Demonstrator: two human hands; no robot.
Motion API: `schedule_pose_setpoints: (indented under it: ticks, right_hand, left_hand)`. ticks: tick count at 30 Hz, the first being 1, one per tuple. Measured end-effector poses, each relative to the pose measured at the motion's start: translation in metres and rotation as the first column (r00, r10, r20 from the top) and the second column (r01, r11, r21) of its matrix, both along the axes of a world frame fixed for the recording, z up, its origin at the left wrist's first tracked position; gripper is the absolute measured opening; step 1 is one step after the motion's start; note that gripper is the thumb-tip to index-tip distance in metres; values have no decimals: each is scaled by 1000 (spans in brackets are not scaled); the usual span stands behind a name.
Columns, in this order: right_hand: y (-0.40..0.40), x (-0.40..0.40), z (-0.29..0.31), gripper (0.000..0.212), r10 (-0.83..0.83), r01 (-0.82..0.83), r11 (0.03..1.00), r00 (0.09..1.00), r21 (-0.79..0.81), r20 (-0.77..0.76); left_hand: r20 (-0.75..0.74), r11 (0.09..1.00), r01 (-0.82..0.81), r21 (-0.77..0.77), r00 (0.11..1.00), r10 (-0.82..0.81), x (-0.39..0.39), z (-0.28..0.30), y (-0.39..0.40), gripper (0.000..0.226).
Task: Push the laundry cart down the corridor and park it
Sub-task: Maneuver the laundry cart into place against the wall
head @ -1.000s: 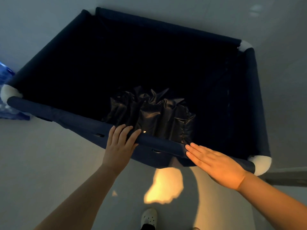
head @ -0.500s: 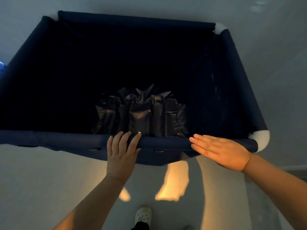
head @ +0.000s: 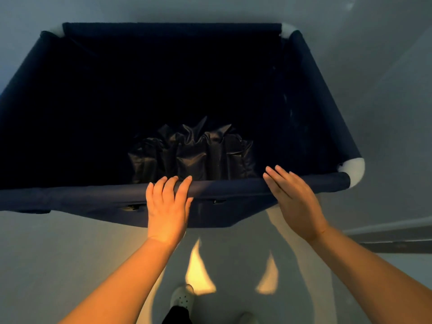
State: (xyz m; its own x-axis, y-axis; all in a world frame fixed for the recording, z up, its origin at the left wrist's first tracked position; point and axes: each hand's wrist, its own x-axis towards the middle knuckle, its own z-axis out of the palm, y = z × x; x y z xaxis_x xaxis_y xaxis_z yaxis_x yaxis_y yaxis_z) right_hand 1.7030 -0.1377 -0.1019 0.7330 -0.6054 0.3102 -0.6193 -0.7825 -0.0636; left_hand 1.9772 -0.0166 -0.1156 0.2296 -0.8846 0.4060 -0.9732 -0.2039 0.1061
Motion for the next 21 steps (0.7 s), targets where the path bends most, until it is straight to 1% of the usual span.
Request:
schedule_pose_setpoints:
  ticks: [5, 7, 9, 12, 14, 18, 21]
  right_hand:
    - [-9, -36, 0, 59, -111, 109, 993, 993, -41, -51]
    - [-14, -54, -4, 56, -151, 150, 988, 988, -48, -29]
    - [-20, -72, -10, 54, -190, 191, 981, 981, -35, 27]
    - [-28, -100, -17, 61, -255, 256, 967, 965, 1, 55]
    - [-34, -118, -19, 64, -300, 298, 954, 953, 33, 47]
    - [-43, -146, -16, 46, -387, 381, 922, 915, 73, 114]
    - [-48, -163, -11, 43, -438, 428, 899, 885, 94, 157]
  left_hand:
    - [0, 1000, 4, 13, 1000, -4, -44, 3, -18, 57]
    - [-6, 1000, 11, 25, 1000, -11, -63, 2, -26, 55]
    - [-10, 999, 19, 36, 1000, -19, -83, 1, -35, 55]
    - [-14, 997, 39, 65, 999, -38, -112, 1, -47, 47]
    - [-15, 993, 56, 107, 998, -54, -130, 1, -56, 47]
    - [-12, 983, 111, 146, 994, -111, -162, 1, -74, 52]
    - [-17, 977, 148, 156, 989, -147, -182, 2, -87, 53]
